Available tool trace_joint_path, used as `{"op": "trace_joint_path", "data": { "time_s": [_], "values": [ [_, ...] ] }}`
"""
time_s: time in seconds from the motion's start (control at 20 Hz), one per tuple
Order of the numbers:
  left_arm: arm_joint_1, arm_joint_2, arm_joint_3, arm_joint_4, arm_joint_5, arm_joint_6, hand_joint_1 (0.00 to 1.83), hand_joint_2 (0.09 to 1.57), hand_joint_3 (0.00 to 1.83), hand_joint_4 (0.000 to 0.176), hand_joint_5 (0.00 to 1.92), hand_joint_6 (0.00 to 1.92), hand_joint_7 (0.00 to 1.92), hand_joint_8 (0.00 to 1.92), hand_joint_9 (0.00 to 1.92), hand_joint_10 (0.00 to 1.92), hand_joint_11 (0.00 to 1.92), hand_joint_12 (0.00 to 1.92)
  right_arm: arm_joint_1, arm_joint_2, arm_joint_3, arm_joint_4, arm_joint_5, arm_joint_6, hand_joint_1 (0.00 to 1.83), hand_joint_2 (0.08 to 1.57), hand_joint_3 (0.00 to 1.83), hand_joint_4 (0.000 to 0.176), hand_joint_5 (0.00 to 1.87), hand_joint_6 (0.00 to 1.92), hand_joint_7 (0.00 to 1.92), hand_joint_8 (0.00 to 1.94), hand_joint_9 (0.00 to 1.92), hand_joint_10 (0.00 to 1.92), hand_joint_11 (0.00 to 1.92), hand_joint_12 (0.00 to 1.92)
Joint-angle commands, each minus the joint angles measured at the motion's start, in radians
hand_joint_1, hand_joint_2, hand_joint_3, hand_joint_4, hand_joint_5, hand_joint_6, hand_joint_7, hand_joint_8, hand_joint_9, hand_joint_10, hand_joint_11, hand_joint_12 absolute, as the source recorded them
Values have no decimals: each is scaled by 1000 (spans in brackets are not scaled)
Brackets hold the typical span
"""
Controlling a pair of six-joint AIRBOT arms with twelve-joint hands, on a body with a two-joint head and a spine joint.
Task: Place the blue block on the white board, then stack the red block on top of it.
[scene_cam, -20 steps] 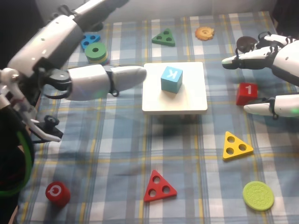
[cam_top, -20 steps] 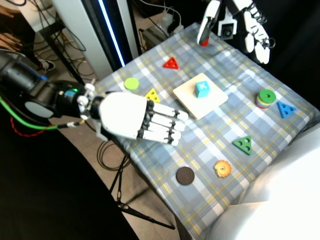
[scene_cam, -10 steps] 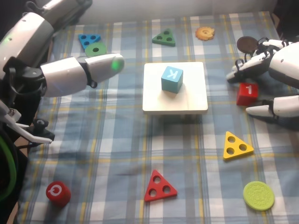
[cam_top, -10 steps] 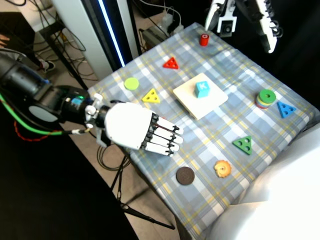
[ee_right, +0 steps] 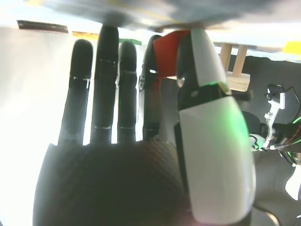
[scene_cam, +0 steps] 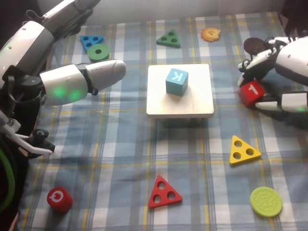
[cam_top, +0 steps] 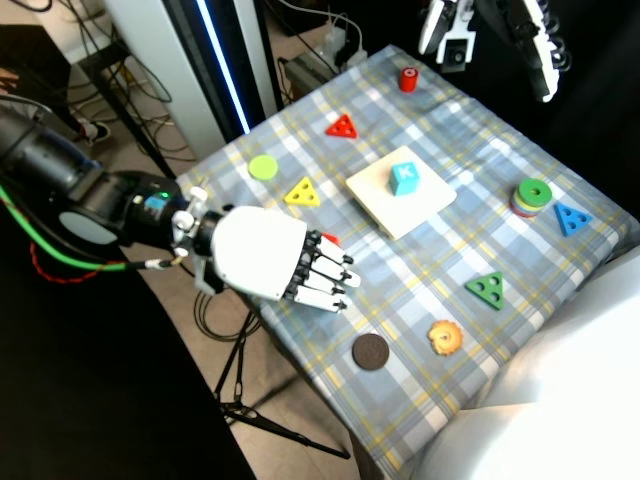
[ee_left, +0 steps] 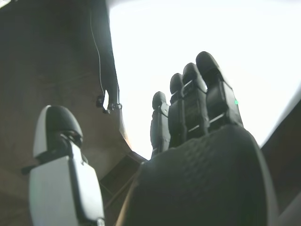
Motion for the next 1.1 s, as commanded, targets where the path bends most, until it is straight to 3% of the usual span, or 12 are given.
{"op": "trace_joint_path", "data": {
  "time_s": [0.0,0.15,0.25,0.3,0.4,0.5,0.55,0.6,0.65,0.85,1.0,1.05],
  "values": [
    [-2,14,1,31,-118,-10,734,946,1,141,243,0,236,2,226,3,0,624,28,2,4,-5,134,16,1214,1176,0,0,1008,956,715,1365,643,727,299,1350],
    [23,53,-13,32,-119,-10,735,953,1,134,253,2,247,2,241,4,0,688,116,5,10,-112,141,62,1207,1191,1,0,977,1029,682,1386,588,822,248,1421],
    [37,75,-24,42,-119,-10,711,953,1,153,249,0,243,0,233,0,0,692,185,1,15,-189,143,96,1212,1183,0,0,984,1040,705,1331,590,750,215,1436],
    [42,84,-28,48,-116,-10,711,958,2,140,250,0,237,0,223,0,0,663,221,-4,18,-231,143,115,1217,1177,0,0,1002,1007,709,1326,590,739,196,1420],
    [45,89,-31,55,-111,-10,708,947,0,149,261,4,246,4,230,3,0,661,265,-22,32,-287,143,155,1220,1172,1,0,1003,1027,725,1281,634,624,239,1336],
    [44,89,-31,61,-104,-10,692,950,0,144,264,3,252,3,227,3,0,630,302,-50,57,-351,144,221,1131,1104,0,0,1008,933,796,396,719,373,278,1171],
    [43,88,-31,63,-104,-10,691,950,0,135,273,5,259,5,232,5,0,631,315,-72,78,-387,144,273,1212,1136,2,0,1035,979,793,992,772,259,304,1137],
    [43,88,-31,64,-104,-10,704,948,0,130,288,7,260,3,226,2,0,603,325,-91,97,-419,146,318,1224,1157,2,0,1012,1041,764,1154,884,264,583,1095],
    [43,88,-31,65,-103,-10,711,951,0,120,292,6,258,2,222,0,0,596,331,-103,107,-440,146,342,1228,1157,0,0,1015,1032,768,1190,898,253,607,1079],
    [37,87,-32,83,-100,-10,691,958,1,103,283,0,264,2,231,3,0,626,332,-127,120,-483,144,380,1238,1135,0,0,1084,871,794,1207,850,211,335,1196],
    [35,84,-31,85,-94,-10,700,955,0,103,276,0,254,0,216,0,0,580,332,-141,126,-502,138,386,1223,1164,2,0,1009,1042,748,1215,801,109,222,1120],
    [33,84,-31,85,-92,-10,691,956,0,117,266,0,257,0,224,2,0,615,332,-142,127,-506,135,388,1166,1129,0,0,976,997,745,618,794,77,211,1087]
  ]
}}
